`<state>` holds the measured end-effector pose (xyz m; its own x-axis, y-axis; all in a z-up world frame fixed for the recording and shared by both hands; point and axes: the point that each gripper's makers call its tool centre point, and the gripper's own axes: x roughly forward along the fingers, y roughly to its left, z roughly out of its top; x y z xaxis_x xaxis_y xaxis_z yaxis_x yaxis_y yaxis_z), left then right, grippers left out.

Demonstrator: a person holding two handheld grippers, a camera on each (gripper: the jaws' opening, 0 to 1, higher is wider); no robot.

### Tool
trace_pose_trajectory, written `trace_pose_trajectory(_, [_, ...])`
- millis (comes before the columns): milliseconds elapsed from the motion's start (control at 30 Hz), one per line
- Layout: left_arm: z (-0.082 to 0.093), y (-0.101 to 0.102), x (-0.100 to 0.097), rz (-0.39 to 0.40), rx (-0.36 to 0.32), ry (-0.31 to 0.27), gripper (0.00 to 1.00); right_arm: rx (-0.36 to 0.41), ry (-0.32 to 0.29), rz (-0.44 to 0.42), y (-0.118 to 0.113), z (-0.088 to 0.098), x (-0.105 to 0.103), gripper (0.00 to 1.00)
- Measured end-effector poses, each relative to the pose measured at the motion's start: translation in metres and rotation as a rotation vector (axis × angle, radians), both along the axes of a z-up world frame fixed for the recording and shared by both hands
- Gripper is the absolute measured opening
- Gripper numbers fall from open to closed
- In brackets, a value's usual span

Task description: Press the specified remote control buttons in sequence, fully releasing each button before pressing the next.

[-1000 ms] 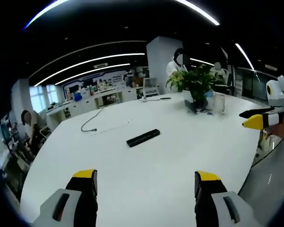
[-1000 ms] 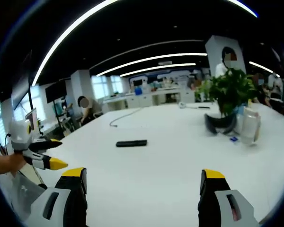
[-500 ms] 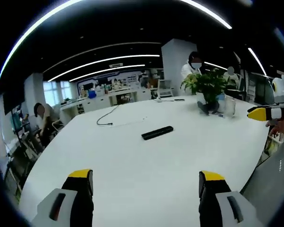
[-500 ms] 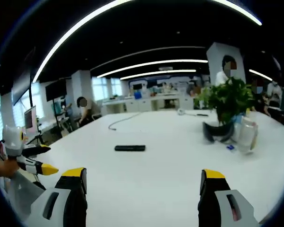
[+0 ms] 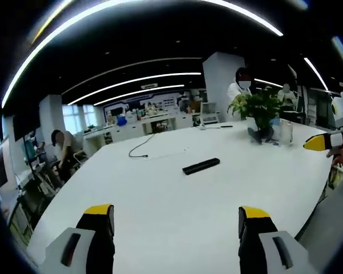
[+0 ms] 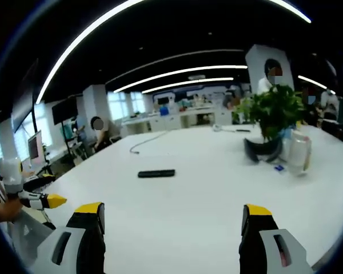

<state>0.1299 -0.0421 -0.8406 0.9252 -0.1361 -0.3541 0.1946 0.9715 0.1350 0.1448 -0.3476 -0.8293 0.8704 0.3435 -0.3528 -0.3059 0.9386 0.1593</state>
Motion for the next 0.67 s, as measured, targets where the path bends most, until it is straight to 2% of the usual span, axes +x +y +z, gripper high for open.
trace_pose_trajectory(100, [0.01, 0.005, 0.001, 0.02, 0.012, -0.051, 0.98, -0.004, 0.0, 0.009, 0.002, 0.0, -0.001, 0.99])
trace_pose_trajectory(167, [0.014, 0.005, 0.0, 0.021, -0.004, -0.072, 0.99, -0.005, 0.013, 0.021, 0.004, -0.002, -0.002, 0.99])
trace_pose_trajectory(267, [0.014, 0.006, 0.001, 0.026, -0.026, -0.066, 0.99, -0.008, 0.009, 0.028, 0.006, -0.001, -0.002, 0.99])
trace_pose_trajectory(433, [0.018, 0.005, 0.001, 0.026, -0.024, -0.089, 1.0, -0.017, 0.001, 0.037, 0.007, -0.001, -0.003, 0.99])
trace_pose_trajectory(667, [0.018, 0.003, 0.0, 0.015, -0.016, -0.092, 1.0, -0.019, -0.009, 0.04, 0.008, 0.0, -0.003, 0.99])
